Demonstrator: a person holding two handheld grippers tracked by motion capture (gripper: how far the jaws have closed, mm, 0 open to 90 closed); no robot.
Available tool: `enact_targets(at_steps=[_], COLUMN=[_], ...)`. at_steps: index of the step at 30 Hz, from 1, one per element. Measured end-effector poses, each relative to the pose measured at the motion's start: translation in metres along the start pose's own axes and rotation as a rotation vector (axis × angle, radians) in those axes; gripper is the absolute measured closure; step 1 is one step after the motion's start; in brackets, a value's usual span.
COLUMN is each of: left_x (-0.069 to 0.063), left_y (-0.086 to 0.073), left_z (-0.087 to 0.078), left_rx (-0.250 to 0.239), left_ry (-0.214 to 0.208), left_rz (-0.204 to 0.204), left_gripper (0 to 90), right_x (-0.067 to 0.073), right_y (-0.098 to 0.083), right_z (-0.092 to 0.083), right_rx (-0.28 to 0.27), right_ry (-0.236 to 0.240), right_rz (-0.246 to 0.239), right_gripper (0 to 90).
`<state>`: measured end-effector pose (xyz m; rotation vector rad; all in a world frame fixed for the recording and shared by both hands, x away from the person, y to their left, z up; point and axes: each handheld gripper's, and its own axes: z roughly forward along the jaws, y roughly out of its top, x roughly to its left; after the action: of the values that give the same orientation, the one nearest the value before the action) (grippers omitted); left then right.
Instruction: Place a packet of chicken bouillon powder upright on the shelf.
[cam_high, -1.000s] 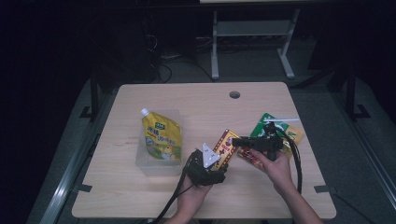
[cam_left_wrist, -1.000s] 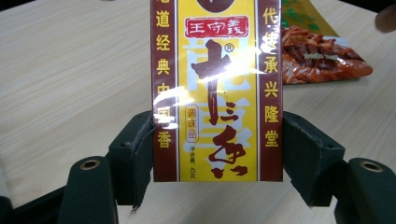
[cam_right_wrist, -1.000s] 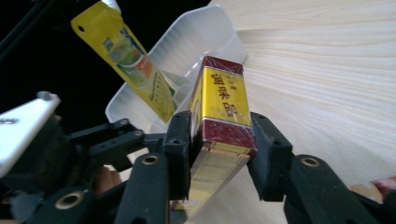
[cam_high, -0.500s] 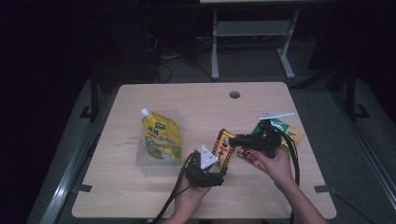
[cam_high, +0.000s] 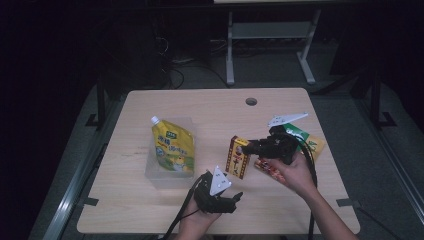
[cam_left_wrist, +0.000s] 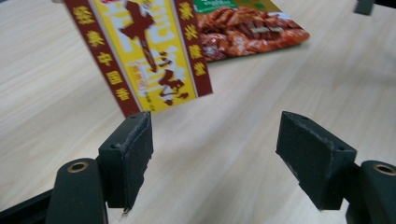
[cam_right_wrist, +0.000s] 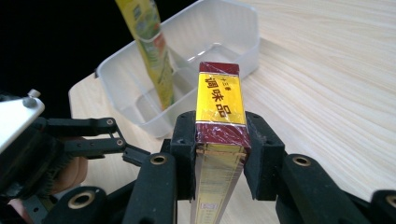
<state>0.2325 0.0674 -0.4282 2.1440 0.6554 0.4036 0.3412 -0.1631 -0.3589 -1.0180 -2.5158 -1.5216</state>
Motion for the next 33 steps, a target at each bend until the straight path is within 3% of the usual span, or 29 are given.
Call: enact_targets(at_steps=[9,14,20,26,28,31,32,33], left_x=[0.001,0.001,-0.005,-0.006,-0.006,-0.008,-0.009,-0.008], left_y=[-0.012,-0.017,-0.020,-0.021,-0.021,-0.020,-0.020,-0.013], left_z=[-0.003,-0.002,-0.003,-0.003,-0.003,-0.006,-0.007,-0.005], left_rx=[0.003,0.001,-0.005,-0.005,-0.005,-0.010,-0.003,-0.015], left_ry=[-0.060,-0.095,-0.134,-0.151,-0.136,-0.138,-0.122,-0.200], left_rz=[0.031,0.016,0.035,0.051,0.073,0.057,0.098,0.013], left_gripper=[24.8,24.2,23.9,24.3,25.3,25.5,26.5,28.6], right_x=[0.006,0.013,0.020,0.026,0.028,0.031,0.033,0.037], right_y=[0.011,0.018,0.024,0.029,0.032,0.037,0.039,0.044], right_z=[0.005,0.008,0.013,0.017,0.018,0.020,0.020,0.020], right_rx=[0.011,0.021,0.026,0.025,0.023,0.023,0.038,0.051], right_ry=[0.032,0.048,0.058,0.070,0.072,0.095,0.097,0.079], right_rz=[-0.056,-0.096,-0.114,-0.125,-0.139,-0.133,-0.146,-0.161], right_gripper=[67.3,67.3,67.3,67.4,67.3,67.4,67.4,67.5])
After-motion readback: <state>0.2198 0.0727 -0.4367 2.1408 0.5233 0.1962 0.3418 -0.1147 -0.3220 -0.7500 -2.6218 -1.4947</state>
